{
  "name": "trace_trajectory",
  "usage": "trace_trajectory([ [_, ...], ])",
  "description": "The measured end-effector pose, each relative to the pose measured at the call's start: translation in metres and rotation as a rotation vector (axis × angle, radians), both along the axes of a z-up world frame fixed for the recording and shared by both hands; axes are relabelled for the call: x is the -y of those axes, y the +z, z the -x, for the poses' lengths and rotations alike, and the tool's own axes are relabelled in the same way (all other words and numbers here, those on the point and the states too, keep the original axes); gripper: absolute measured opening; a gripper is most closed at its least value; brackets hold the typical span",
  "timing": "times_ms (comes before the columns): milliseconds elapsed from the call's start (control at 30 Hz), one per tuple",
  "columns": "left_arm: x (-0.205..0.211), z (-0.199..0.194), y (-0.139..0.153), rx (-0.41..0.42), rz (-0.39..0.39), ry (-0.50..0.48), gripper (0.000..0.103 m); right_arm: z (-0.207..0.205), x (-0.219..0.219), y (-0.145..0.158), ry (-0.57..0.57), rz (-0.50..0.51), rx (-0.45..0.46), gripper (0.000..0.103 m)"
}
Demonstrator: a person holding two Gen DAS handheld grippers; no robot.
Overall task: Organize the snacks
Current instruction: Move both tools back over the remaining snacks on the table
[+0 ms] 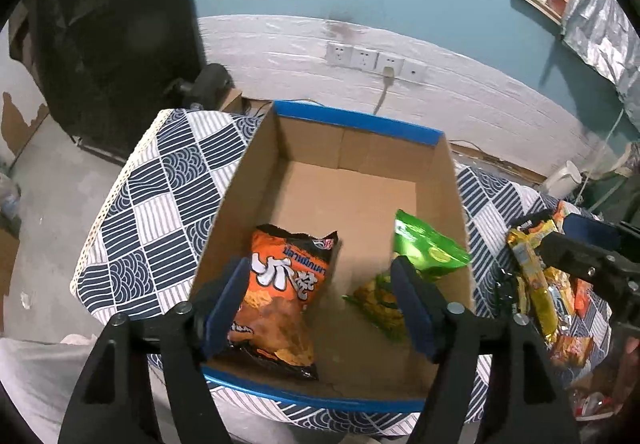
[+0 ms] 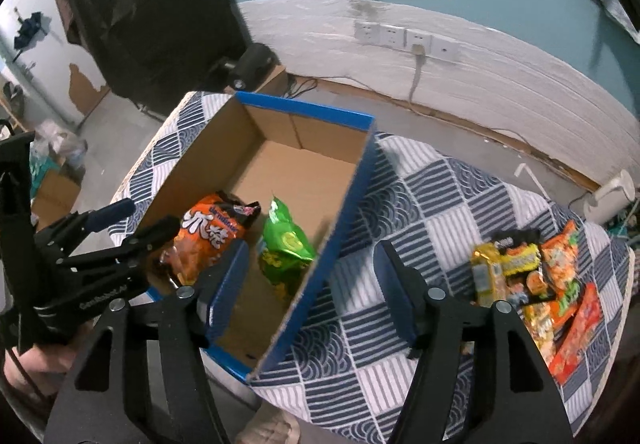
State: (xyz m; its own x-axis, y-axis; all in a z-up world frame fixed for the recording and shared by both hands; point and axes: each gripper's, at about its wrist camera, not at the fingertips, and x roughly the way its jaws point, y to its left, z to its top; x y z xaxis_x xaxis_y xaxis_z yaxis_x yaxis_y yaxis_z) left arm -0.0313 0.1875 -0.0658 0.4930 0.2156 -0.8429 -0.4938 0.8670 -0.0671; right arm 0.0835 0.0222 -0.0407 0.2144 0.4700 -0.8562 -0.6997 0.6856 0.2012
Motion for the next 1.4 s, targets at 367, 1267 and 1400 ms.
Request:
trace_trajectory([
  [367,0.051,-0.011,0.014,0.003,-0.023,-0.121,0.08,0.003,0.071,0.015,-0.114,0.023,0.073,0.076],
  [1267,0.185,-0.052,-0.004,-0.117,-0.08,-0.355,0.081,-0.007,0.23,-0.008,-0.332,0.172,0.071,0.077],
  [1400,0.202,-0.059,-0.013,-0.146,-0.098,-0.372,0.081,-0.012,0.251,-0.019,-0.374,0.186,0.047,0.077],
])
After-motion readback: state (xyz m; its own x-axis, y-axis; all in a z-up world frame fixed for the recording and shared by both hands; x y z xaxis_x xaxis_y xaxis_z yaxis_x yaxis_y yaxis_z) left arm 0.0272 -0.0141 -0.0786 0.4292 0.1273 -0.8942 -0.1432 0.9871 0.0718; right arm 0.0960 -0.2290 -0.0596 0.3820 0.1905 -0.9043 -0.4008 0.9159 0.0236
